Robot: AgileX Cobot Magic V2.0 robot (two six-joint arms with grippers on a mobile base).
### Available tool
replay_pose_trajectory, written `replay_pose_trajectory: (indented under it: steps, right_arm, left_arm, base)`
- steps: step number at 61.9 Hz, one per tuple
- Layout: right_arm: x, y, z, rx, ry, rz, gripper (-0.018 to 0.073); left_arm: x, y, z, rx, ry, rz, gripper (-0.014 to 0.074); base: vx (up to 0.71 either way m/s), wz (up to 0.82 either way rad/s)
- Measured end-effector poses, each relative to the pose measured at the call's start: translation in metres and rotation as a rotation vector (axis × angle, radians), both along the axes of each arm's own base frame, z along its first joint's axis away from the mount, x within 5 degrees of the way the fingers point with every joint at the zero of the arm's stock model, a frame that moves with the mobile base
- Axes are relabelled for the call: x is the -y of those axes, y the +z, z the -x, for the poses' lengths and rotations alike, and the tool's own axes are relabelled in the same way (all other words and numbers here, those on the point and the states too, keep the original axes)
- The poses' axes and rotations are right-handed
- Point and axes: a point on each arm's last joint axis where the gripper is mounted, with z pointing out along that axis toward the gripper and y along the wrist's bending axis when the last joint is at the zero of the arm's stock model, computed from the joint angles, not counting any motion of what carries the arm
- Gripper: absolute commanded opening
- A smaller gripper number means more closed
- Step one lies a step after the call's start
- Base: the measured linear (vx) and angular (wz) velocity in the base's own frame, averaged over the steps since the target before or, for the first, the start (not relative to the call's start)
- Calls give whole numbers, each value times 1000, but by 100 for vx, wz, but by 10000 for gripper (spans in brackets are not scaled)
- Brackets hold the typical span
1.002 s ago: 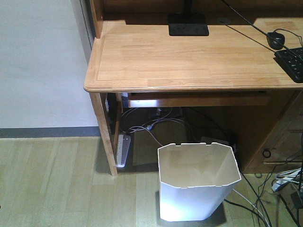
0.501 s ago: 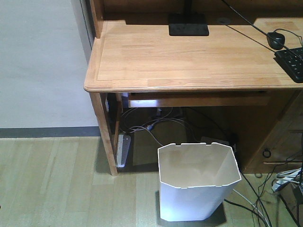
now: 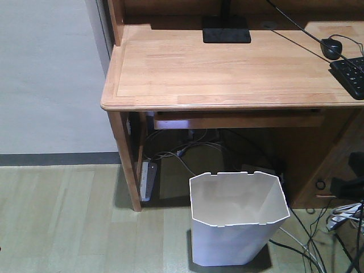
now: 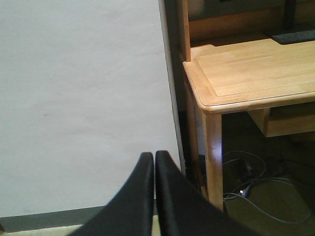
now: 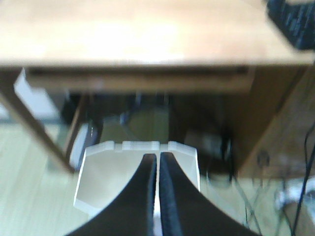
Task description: Move trash bin to bedside with robot
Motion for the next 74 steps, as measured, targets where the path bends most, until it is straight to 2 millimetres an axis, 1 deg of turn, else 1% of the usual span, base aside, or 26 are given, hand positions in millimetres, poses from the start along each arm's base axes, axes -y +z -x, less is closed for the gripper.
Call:
replay_pose_trajectory:
  steps: [9,17,23,29,35,38,41,48,53,60,74]
  right_arm:
    - [-1,-10,-10,-135,3,5,-11]
    - [-1,-18,-15,-201,4,7,-6]
    - [-1,-21,-17,-228,4,8,18]
    - [-1,-23,-19,-243,4,9,73]
    - [-1,-25,-20,-255,4,9,166]
    - [-1,-25,-20,-259,4,9,218]
    - [-1,-26,-20,-264,5,9,293]
    - [-1,-26,-20,-270,5,10,430]
    - [-1,-26,-20,-270,5,10,503]
    - [-1,-26,-20,-269,5,10,552]
    - [-2,-26,-20,-269,-7,-11,552]
  left_arm:
    - [0,0,0,0,0,0,-6]
    - [0,0,0,0,0,0,-6]
    - [0,0,0,0,0,0,-6]
    - [0,0,0,0,0,0,-6]
    - [0,0,0,0,0,0,-6]
    - [0,0,0,0,0,0,-6]
    - [0,0,0,0,0,0,-6]
    - [0,0,0,0,0,0,-6]
    - [0,0,0,0,0,0,-6]
    - [0,0,0,0,0,0,-6]
    - [0,0,0,0,0,0,-6]
  base:
    - [0,0]
    - [0,0]
    - [0,0]
    - [0,0]
    - [0,0]
    - [0,0]
    - [0,0]
    - [0,0]
    - [0,0]
    - [0,0]
    - [0,0]
